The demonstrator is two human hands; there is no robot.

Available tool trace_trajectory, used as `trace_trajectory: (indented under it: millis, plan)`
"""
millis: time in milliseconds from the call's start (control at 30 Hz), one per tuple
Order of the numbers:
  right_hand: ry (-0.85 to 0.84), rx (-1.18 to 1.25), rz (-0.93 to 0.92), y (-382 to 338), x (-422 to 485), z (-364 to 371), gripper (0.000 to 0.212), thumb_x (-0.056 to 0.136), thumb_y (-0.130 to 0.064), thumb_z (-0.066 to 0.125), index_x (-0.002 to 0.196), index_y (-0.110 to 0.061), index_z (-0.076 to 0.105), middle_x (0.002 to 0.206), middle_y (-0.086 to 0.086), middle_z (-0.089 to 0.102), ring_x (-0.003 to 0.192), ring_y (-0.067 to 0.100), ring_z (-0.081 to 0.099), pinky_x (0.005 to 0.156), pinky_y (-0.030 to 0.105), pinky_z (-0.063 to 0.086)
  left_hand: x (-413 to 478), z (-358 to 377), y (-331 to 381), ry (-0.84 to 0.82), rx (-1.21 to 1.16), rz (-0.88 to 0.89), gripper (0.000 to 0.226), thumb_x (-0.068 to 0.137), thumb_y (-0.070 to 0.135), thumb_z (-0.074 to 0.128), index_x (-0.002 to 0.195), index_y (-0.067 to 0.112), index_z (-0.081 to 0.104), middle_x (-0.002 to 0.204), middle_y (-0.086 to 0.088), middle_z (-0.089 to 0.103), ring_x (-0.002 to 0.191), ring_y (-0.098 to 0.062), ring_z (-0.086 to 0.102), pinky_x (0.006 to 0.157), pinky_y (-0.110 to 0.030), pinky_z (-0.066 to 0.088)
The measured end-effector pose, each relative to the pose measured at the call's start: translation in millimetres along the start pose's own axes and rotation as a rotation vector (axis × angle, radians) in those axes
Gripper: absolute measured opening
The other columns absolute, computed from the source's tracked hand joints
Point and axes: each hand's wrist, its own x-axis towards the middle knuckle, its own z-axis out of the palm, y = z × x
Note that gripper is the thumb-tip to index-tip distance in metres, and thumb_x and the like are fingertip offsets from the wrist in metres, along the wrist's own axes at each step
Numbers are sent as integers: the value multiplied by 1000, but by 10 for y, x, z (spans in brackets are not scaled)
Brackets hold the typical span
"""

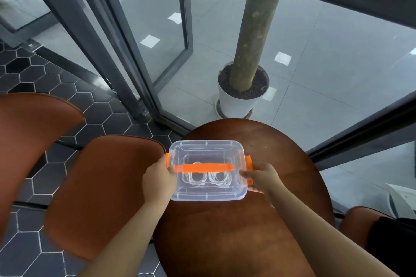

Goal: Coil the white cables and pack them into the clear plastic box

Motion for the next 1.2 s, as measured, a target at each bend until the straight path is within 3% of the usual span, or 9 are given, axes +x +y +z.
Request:
trace_trajectory:
  millis: [133,267,400,533,700,767,967,1100,1200]
  plan:
    - [156,-339,-166,17,-85,133,10,86,-28,70,90,-18,68,82,-2,73,76,19,72,72,34,60,-63,8,139,-40,184,29,33,95,16,60,127,8,59,82,-4,69,70,-22,70,59,-32,58]
    - [253,-510,-236,-12,-168,203,16,92,-35,63,104,-24,65,91,-6,70,80,16,68,70,28,52,-130,-25,189,-39,192,12,45,96,16,59,139,9,50,90,-5,70,77,-22,71,64,-31,58]
    - [286,-631,-266,-60,-183,182,6,90,-28,61,88,-23,60,88,-2,67,76,20,61,66,27,43,-134,-33,168,-46,201,14,47,97,20,59,142,10,48,94,-4,71,81,-20,72,69,-30,60]
    - [348,-690,-313,-50,-206,257,10,91,-20,54,82,-19,58,88,-1,63,73,21,61,68,32,54,-158,-21,183,-39,228,2,52,98,19,59,146,9,43,97,-5,72,83,-20,73,71,-30,61]
    - [387,-860,-410,-48,-256,345,19,93,-10,56,109,-15,64,103,2,63,81,19,60,76,30,58,-229,-17,215,-47,277,-3,55,99,17,56,150,7,37,103,-6,71,88,-20,72,72,-28,59]
    - [376,-893,-421,-53,-248,361,24,91,-6,56,114,-13,62,105,3,62,80,17,53,75,30,56,-233,-15,213,-59,282,-12,56,99,17,56,150,7,37,104,-6,71,88,-21,72,73,-29,59]
    - [344,-864,-417,-70,-322,307,29,95,-14,60,124,-18,59,115,3,63,101,22,64,86,34,57,-258,-117,255,-82,203,-29,50,99,24,54,146,12,41,106,-5,68,87,-21,70,70,-30,60]
    - [306,-844,-437,-164,-435,237,43,98,-35,58,137,-17,50,133,6,57,120,26,58,102,38,51,-342,-254,289,-90,201,-45,63,101,37,47,154,11,25,140,-9,54,113,-25,64,80,-33,56]
    - [291,-895,-505,-298,-562,205,48,100,-37,55,143,-16,44,141,7,51,130,28,49,107,38,44,-403,-331,288,-45,335,18,72,98,46,48,155,12,20,148,-10,45,127,-25,54,93,-36,52]
